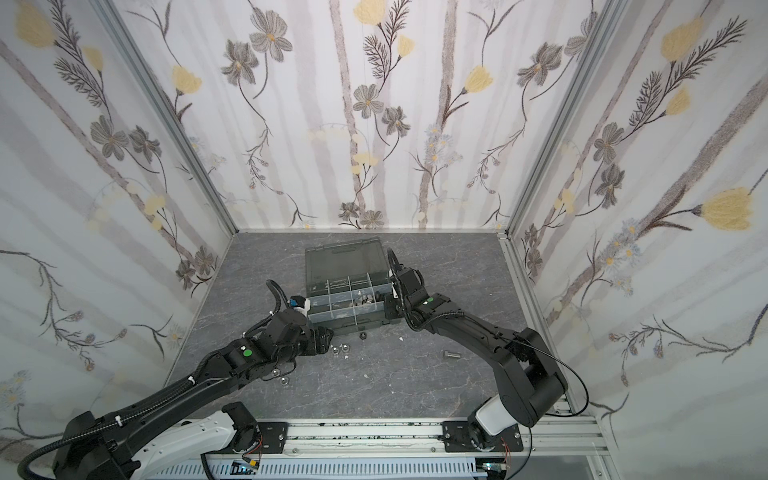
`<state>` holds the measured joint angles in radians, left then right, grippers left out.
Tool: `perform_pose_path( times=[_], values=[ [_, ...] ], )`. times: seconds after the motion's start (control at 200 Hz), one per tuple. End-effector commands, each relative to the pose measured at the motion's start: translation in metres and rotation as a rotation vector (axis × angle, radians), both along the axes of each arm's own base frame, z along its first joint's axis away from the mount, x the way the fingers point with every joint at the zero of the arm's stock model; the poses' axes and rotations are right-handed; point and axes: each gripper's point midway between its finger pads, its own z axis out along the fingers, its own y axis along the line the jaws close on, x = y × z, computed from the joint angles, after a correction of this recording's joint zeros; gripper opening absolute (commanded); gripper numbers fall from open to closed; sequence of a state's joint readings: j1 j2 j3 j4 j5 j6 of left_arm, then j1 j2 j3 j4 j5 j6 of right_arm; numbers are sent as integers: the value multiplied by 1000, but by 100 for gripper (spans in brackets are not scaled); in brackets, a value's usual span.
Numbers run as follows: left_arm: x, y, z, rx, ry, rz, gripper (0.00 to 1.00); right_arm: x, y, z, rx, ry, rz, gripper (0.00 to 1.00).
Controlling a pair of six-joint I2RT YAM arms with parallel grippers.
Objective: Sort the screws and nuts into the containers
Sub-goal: 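Lift the silver hex nut with the right gripper and carry it over the box, then lower the hex nut into the box's nearest compartment and open the right gripper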
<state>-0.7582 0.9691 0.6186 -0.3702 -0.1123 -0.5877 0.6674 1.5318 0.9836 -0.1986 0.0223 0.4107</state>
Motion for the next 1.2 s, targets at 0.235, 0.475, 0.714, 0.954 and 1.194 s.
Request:
perform_pose_path(
  times=[0.235, 0.475, 0.714, 0.954, 1.194],
  values=[
    [-7, -2, -4, 1, 5, 18, 84, -10, 24, -15, 21, 29, 49, 23],
    [-14, -3, -9, 12, 14, 21, 85, -7, 27, -11, 28, 23, 53, 39],
    [-20, -3, -16, 41, 36, 18, 86, -3, 27, -4, 24, 4, 49, 45],
    [-22, -3, -20, 53, 45, 21, 86, -6, 24, -6, 16, 13, 58, 45],
    [-18, 0, -9, 15, 4, 57, 90, -34, 24, -21, -36, 37, 91, 46]
  ],
)
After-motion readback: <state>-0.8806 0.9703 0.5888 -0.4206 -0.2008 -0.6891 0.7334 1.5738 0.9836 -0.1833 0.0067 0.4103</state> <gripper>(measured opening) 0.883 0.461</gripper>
